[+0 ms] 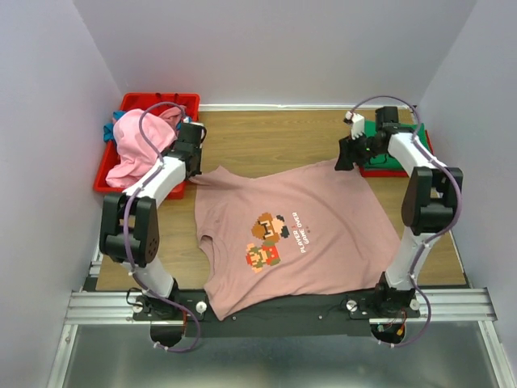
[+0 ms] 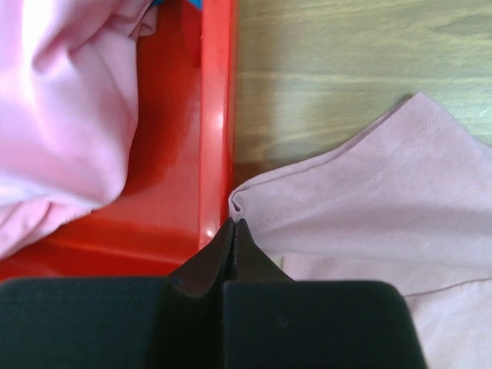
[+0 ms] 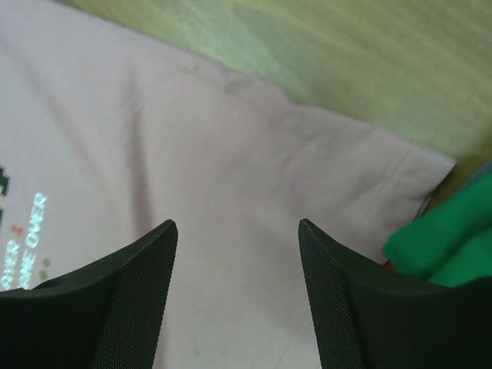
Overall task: Fold and stack the t-shirts
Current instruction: Flatten the tshirt out, then fold the tshirt
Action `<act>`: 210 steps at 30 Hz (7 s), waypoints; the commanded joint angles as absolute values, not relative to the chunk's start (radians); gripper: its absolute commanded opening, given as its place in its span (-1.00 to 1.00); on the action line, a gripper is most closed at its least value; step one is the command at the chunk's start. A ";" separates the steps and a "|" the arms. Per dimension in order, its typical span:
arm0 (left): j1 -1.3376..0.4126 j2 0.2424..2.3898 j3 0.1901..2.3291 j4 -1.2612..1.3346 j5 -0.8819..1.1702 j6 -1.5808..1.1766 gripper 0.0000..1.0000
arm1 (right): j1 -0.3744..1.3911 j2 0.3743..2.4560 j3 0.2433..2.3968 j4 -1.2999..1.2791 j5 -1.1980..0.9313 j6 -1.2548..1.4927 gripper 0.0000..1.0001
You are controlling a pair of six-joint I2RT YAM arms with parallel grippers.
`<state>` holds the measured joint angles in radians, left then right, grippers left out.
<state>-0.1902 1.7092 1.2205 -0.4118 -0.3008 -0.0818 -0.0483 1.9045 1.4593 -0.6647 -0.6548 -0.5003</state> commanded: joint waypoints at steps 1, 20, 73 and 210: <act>-0.155 1.565 1.194 -0.344 -0.411 -0.100 -1.00 | -0.008 2.021 1.616 -0.637 -0.508 -0.420 0.38; -0.118 1.460 1.111 -0.262 -0.351 -0.086 -1.00 | 0.064 2.356 2.001 -0.641 -0.477 -0.309 0.18; -0.121 0.827 1.844 0.113 0.127 -0.320 -1.00 | 0.106 1.319 2.447 -0.660 -0.267 -0.365 -0.99; -0.104 0.968 0.807 -0.198 0.273 -0.278 -1.00 | -0.204 1.980 1.236 0.236 -0.663 0.029 -0.99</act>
